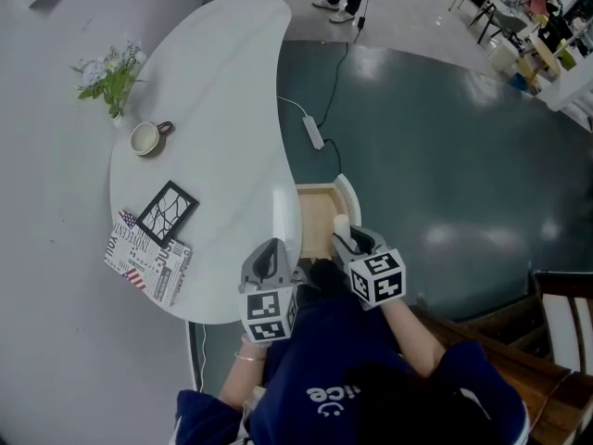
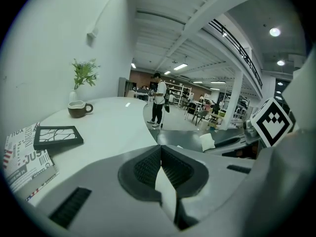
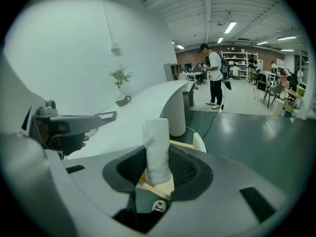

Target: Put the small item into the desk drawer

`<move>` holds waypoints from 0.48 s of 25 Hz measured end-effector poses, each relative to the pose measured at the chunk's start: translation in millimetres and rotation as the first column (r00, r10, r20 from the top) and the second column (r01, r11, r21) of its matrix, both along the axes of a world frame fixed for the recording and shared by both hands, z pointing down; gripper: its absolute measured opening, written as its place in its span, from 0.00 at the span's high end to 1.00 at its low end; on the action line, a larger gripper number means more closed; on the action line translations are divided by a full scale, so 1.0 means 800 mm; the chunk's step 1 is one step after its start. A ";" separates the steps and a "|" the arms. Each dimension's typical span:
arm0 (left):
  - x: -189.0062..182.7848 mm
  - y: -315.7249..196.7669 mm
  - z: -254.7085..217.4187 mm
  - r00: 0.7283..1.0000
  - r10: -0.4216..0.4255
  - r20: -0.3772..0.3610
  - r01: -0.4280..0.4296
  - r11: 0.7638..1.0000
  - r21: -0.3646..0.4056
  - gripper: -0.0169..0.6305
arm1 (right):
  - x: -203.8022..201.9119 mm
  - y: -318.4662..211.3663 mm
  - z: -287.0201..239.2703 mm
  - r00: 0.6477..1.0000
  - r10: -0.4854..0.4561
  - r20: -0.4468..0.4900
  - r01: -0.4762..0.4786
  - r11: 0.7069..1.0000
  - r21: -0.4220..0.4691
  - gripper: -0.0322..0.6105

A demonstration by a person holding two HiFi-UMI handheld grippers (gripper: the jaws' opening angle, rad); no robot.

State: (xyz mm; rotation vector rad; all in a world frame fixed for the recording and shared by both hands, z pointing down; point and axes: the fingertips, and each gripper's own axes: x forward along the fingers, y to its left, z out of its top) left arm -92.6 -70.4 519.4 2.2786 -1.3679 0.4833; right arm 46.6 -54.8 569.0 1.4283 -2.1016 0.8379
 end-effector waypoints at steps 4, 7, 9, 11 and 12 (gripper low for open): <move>-0.008 -0.011 -0.003 0.999 -0.047 0.007 0.047 0.999 0.007 0.97 | 0.000 -0.019 0.014 1.000 -0.026 0.009 0.027 0.999 -0.028 0.72; -0.015 -0.016 -0.004 0.996 -0.084 0.018 0.084 0.996 0.003 0.97 | -0.002 -0.035 0.025 0.999 -0.050 0.014 0.050 0.998 -0.048 0.72; -0.020 -0.015 -0.003 0.994 -0.108 0.028 0.108 0.994 -0.004 0.97 | -0.004 -0.043 0.033 0.997 -0.071 0.013 0.072 0.995 -0.065 0.72; -0.026 -0.014 -0.002 0.991 -0.130 0.036 0.130 0.991 -0.010 0.97 | -0.007 -0.051 0.042 0.996 -0.088 0.016 0.089 0.993 -0.081 0.72; -0.028 -0.015 -0.001 0.989 -0.141 0.039 0.141 0.990 -0.012 0.97 | -0.007 -0.055 0.046 0.995 -0.094 0.018 0.095 0.991 -0.089 0.72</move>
